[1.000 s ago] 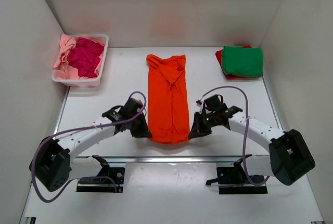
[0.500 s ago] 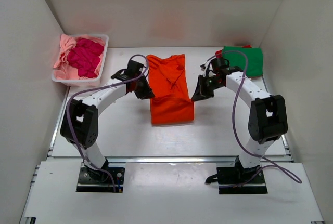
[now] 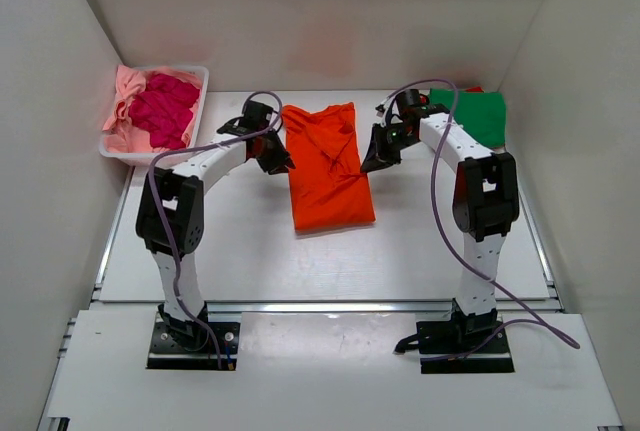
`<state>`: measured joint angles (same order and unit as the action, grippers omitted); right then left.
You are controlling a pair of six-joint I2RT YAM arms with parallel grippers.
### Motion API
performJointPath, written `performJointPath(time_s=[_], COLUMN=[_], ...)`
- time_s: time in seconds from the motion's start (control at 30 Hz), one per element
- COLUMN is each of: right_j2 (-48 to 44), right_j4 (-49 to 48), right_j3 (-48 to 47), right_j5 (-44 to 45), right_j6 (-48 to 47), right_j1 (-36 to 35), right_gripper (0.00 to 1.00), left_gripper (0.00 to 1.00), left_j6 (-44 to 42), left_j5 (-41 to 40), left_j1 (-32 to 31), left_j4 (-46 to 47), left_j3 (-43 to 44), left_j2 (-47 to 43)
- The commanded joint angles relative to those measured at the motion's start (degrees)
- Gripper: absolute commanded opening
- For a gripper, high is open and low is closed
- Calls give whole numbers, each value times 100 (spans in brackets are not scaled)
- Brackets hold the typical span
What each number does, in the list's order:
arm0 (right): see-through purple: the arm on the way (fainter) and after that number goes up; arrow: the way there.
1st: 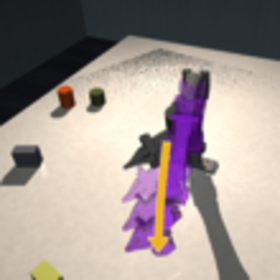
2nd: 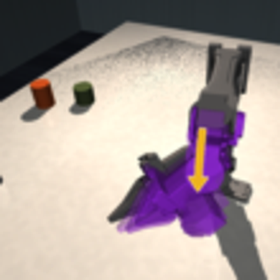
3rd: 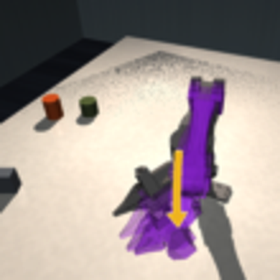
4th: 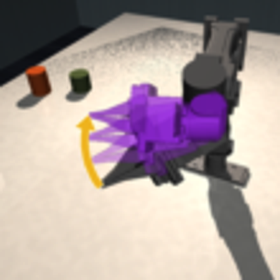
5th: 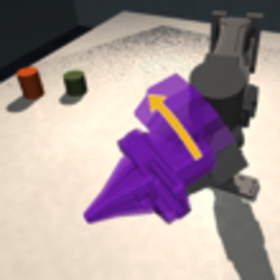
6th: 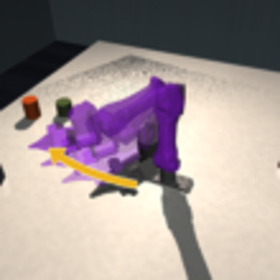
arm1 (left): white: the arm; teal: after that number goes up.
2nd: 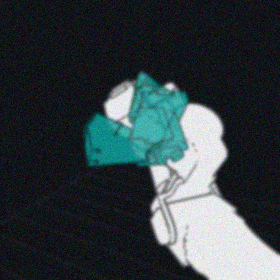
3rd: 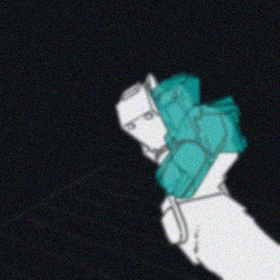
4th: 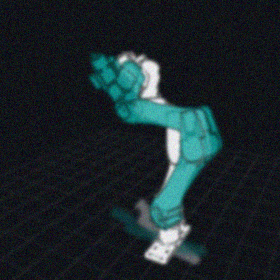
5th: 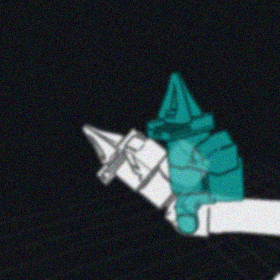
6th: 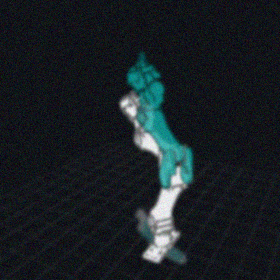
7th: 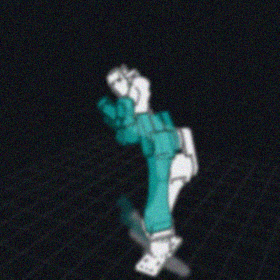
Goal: Fold and stack the t-shirts
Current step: Fold the folded rectangular tshirt in 1/3 of the way
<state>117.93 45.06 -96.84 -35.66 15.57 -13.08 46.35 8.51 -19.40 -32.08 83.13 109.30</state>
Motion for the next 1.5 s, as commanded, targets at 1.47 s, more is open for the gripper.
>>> performJointPath(time_s=[1.47], right_j2=[-147], right_j4=[-76], right_j3=[253], right_j5=[-319], right_j6=[-107], right_j1=[104], right_gripper=[0], left_gripper=[51], left_j6=[-504], left_j5=[-263], left_j1=[-574], left_j4=[-634], left_j3=[758], left_j2=[1041])
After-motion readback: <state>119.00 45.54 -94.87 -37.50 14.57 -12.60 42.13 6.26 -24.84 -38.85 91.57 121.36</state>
